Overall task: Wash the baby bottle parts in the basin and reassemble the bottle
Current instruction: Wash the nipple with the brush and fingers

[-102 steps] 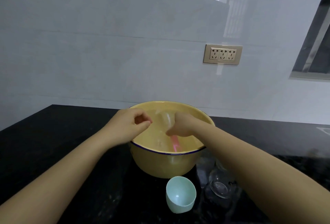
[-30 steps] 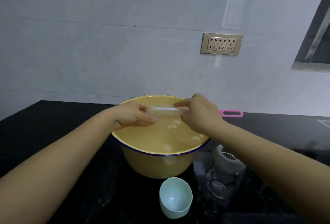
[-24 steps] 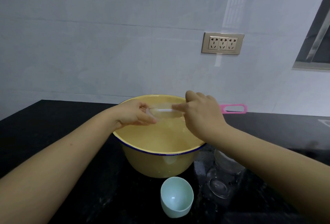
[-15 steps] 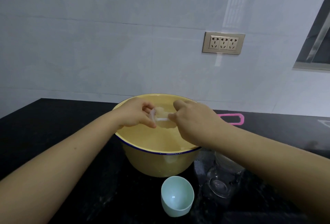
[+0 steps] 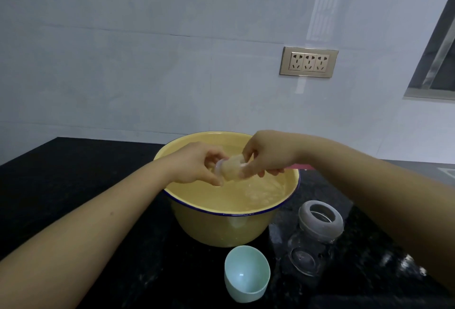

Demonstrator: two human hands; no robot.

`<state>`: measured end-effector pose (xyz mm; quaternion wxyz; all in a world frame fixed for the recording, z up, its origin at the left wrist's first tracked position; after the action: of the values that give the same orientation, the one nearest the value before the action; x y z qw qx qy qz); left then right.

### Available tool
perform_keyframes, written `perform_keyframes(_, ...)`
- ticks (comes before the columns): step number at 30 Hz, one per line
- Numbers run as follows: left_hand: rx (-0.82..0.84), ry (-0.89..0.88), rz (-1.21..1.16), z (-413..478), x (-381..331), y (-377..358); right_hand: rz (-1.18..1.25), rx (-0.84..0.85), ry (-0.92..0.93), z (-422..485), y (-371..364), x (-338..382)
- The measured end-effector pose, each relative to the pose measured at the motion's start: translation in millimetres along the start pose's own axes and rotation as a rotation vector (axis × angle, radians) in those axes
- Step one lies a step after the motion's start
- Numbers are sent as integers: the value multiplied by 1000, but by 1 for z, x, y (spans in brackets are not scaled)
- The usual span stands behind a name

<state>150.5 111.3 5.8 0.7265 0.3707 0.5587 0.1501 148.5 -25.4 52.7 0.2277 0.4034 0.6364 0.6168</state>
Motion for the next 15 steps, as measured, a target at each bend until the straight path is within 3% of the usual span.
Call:
perform_keyframes(3, 6, 29, -11, 0, 0, -1, 184, -11, -42, 1, -2, -15)
perform_keyframes(5, 23, 40, -6, 0, -1, -3, 182, -25, 15, 2, -3, -16)
perform_keyframes(11, 70, 45, -12, 1, 2, -5, -735, -209, 224, -2, -8, 4)
perform_keyframes(15, 24, 23, -24, 2, 5, -2, -819, -214, 226, 0, -16, 6)
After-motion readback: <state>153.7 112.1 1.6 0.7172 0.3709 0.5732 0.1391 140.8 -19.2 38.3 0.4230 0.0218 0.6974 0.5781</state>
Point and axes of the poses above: each hand's wrist, its own z-axis towards the middle knuckle, its own y-axis out of the back of the hand, x = y × z, the point moved 6 cm from there along z, towards the middle knuckle, and after that the axes turned 3 degrees about -z, right-handed, at the moved point
